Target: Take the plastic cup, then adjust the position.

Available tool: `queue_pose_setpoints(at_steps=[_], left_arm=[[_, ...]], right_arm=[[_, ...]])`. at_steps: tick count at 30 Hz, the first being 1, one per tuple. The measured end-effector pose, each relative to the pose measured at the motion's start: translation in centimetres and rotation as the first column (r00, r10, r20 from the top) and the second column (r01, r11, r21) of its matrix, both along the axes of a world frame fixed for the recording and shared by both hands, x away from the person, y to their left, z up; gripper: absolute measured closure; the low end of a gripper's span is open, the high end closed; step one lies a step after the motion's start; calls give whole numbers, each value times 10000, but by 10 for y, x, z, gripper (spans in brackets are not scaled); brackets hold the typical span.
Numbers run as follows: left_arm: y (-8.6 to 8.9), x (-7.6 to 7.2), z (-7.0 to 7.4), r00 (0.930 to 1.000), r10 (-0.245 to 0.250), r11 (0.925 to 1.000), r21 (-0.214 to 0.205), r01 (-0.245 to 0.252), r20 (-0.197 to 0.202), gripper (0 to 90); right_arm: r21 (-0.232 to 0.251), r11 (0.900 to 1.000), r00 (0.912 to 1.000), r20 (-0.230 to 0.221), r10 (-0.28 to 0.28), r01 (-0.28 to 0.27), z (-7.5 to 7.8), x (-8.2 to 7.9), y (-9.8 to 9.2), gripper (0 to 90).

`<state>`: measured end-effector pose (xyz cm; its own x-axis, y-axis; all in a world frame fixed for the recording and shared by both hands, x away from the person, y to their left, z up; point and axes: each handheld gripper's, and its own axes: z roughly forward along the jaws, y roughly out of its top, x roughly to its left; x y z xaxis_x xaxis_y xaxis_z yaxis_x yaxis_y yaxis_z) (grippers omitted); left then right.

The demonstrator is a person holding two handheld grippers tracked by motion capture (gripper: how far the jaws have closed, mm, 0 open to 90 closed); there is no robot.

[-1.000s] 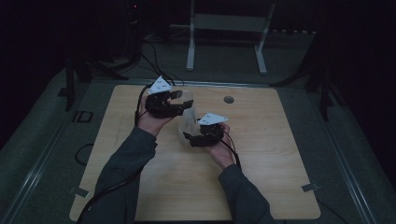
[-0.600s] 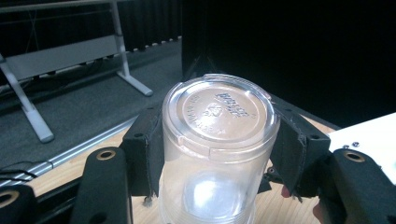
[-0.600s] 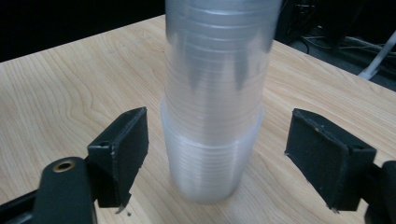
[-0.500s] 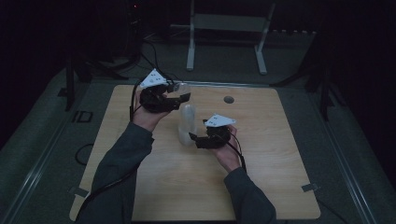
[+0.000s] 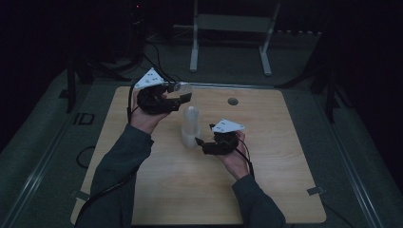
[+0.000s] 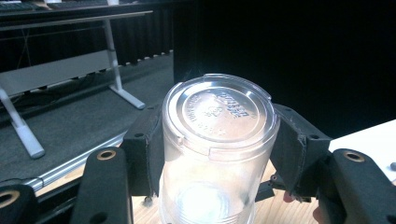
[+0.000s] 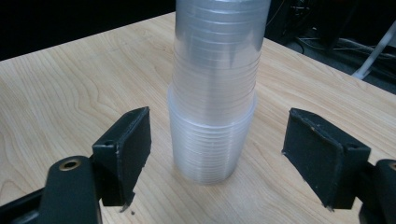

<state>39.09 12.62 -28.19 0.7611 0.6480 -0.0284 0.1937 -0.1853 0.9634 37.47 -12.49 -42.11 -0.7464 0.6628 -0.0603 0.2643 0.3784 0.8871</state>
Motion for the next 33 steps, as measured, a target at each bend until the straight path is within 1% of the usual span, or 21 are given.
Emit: queue_pose_setpoints(at_steps=[5,11,13,17,24,29,33], left_arm=[[5,-6,1,10000,-79,9998,-168,80,53,409],[11,-13,-1,10000,-49,9999,-103,50,71,409],[14,-14,-2,10000,-49,9999,-153,50,43,409],[17,-17,-4,10000,-45,10000,-86,45,46,409],[17,-24,-5,9999,-70,10000,-35,71,141,409],[17,-27,-8,9999,-116,9999,35,116,126,409],[19,-31,-10,9998,-153,9999,14,153,136,409]], right_arm=[[-77,10000,10000,-55,41,-41,-1,-3,0,230],[-132,9999,9998,-175,-48,46,-2,-4,-4,243],[-158,9999,9998,-178,-47,44,-2,-4,-6,243],[-174,9998,9998,-203,-87,83,-4,-4,-9,243],[-183,9998,9998,-175,-59,55,-4,-6,-10,243],[-145,9999,9999,-123,1,-3,-3,-8,-9,243],[-118,9999,9999,-106,4,-5,-2,-9,-10,243]])
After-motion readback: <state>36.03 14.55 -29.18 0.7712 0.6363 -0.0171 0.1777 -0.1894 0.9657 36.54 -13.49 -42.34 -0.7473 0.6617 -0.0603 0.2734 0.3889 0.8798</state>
